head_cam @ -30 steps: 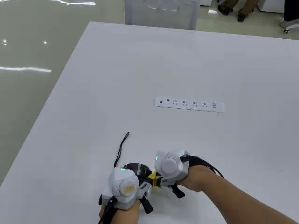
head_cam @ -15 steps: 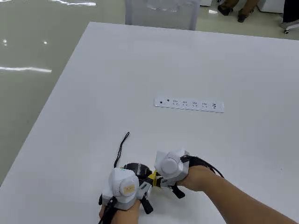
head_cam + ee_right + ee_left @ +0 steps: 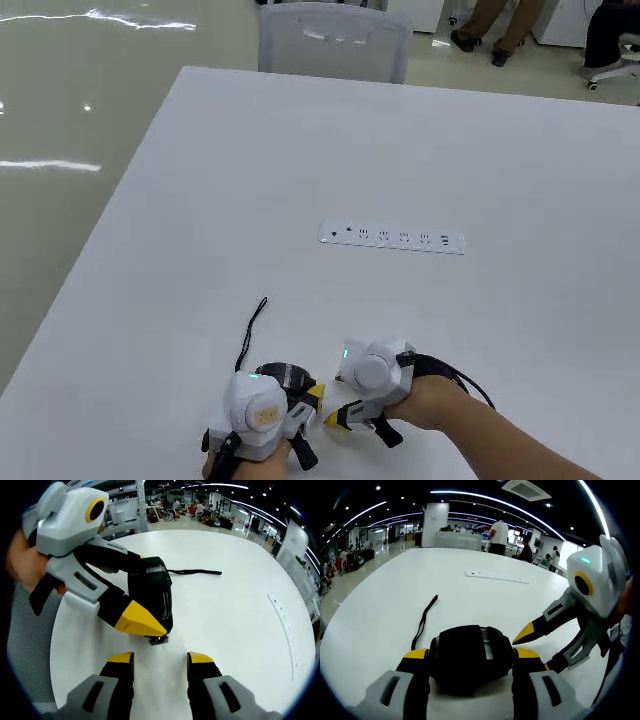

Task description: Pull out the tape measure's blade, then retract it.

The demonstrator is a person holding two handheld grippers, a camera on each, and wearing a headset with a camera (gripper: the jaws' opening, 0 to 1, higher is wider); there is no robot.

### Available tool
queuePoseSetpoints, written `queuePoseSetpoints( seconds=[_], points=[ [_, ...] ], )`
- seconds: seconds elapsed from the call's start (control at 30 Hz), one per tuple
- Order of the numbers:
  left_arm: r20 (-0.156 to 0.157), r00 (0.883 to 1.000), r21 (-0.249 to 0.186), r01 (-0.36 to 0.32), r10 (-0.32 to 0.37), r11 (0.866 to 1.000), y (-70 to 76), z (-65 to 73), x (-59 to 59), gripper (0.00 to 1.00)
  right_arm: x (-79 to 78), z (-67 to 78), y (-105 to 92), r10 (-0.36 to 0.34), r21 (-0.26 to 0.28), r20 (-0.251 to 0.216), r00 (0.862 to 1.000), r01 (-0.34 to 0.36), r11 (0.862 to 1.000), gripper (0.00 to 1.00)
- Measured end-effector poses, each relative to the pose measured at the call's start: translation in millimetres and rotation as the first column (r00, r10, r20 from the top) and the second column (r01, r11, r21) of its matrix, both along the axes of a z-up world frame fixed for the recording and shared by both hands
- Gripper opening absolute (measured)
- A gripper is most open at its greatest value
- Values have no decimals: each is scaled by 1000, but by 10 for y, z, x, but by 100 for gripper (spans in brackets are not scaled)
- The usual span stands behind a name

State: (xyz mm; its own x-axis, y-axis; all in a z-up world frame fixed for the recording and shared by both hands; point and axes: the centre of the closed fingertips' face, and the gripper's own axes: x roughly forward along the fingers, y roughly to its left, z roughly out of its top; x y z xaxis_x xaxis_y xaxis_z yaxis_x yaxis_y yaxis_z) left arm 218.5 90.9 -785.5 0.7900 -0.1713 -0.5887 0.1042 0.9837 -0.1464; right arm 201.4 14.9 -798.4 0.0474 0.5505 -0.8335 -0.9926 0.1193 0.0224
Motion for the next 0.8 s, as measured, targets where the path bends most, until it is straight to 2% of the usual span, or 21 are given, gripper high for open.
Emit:
queuePoseSetpoints(
  seconds=[0.1, 0.2, 0.27, 0.3, 0.37, 0.4, 0.43, 0.5, 0.53, 0.6, 0.7, 0.73, 0.77, 0.8],
  points=[
    [-6, 1000, -5, 20, -20, 1000, -9, 7, -13, 64, 9, 25, -67, -28, 14, 19, 999, 27, 1000, 51],
    [-18, 996, 9, 84, -84, 996, -40, 7, -42, 63, 0, 39, -167, -65, 15, 27, 998, 64, 998, 53],
    [19, 991, 36, 129, -130, 991, -21, 79, -31, 67, -45, 60, -241, -79, 22, 36, 996, 78, 997, 55],
    [40, 988, 35, 148, -149, 988, -19, 149, -51, 74, -28, 80, -282, -117, 40, 42, 992, 115, 993, 56],
    [53, 981, 27, 184, -185, 983, -23, 221, -79, 87, -15, 72, -349, -149, 52, 51, 987, 147, 988, 58],
    [70, 974, 42, 213, -215, 976, 13, 256, -75, 89, -11, 64, -396, -172, 68, 59, 983, 168, 983, 61],
    [72, 970, 50, 228, -231, 972, 29, 280, -83, 90, -24, 54, -433, -180, 70, 56, 982, 176, 982, 63],
    [104, 961, 39, 253, -256, 967, 62, 388, -84, 94, -78, 55, -508, -210, 81, 48, 976, 206, 975, 67],
    [111, 961, 31, 253, -255, 967, 87, 429, -85, 98, -102, 67, -539, -219, 84, 50, 974, 215, 973, 69],
    [94, 956, 0, 279, -278, 960, 150, 363, -134, 99, -148, 122, -602, -240, 103, 56, 969, 233, 967, 73],
    [123, 949, -12, 294, -290, 956, 265, 403, -164, 99, -145, 181, -693, -286, 137, 54, 957, 277, 951, 82],
    [133, 948, -36, 296, -289, 955, 305, 431, -189, 99, -153, 211, -753, -307, 146, 59, 950, 296, 944, 85],
    [137, 947, -49, 298, -289, 953, 330, 451, -211, 99, -162, 239, -793, -323, 156, 59, 945, 311, 938, 87],
    [132, 947, -39, 302, -294, 953, 377, 463, -249, 99, -171, 280, -857, -351, 174, 57, 935, 337, 925, 90]
  ],
)
